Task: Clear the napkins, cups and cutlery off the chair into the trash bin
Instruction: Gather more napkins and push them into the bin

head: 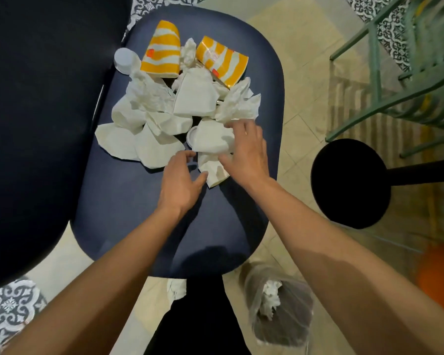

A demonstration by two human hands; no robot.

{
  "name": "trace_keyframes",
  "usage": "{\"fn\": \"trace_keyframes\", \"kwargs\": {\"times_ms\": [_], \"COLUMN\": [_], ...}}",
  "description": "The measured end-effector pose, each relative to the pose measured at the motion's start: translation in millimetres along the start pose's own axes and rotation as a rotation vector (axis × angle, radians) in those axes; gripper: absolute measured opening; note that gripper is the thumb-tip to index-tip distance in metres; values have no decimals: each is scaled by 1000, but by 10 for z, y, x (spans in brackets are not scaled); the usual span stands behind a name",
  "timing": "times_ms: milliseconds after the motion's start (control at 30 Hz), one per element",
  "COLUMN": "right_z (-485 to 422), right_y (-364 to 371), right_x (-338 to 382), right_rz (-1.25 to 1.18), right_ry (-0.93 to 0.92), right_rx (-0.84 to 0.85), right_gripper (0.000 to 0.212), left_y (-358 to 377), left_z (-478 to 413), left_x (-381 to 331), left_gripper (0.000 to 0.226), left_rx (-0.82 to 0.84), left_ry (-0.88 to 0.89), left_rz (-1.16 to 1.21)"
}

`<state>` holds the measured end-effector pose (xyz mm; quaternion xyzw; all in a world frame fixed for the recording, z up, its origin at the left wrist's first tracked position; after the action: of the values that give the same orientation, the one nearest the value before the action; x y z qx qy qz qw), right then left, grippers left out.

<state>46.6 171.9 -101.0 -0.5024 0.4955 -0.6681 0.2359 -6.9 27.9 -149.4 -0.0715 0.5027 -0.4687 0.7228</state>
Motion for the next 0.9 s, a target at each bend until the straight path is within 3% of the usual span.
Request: {"fn": "trace_keyframes", "kwargs": {"times_ms": [133, 300, 600, 800, 900], "right_z": [-239, -257, -163, -119, -101], "right_y": [224, 388, 446, 465, 417], "right_x": [-46, -79, -70, -80, -130], "right_rz": [51, 84, 39, 42, 3], "right_ry": [-69, -139, -161, -127, -79], "right_rx": [166, 258, 271, 267, 228], "right_gripper": [61, 55, 51, 44, 36], "left_y": [125, 261, 389, 449, 479], "left_z": [-145, -203, -315, -326, -328], "left_x": [80, 202, 267, 301, 305], "left_gripper": [51, 47, 32, 39, 24], "left_rx": [-7, -16, 45, 86, 98], "left_ry": [-143, -266, -342, -403, -429], "left_rz": [38, 73, 73, -4, -42]}}
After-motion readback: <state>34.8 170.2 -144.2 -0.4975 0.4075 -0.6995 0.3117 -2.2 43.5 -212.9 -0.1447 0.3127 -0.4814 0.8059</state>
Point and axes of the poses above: each hand's wrist, its own z-axis away from the middle knuckle, its own y-axis out of the palm, x = y × z, the point moved 9 cm from there along -z, towards the middle knuckle, and after that the axes turned 15 degrees about -y, right-handed, at the moved point
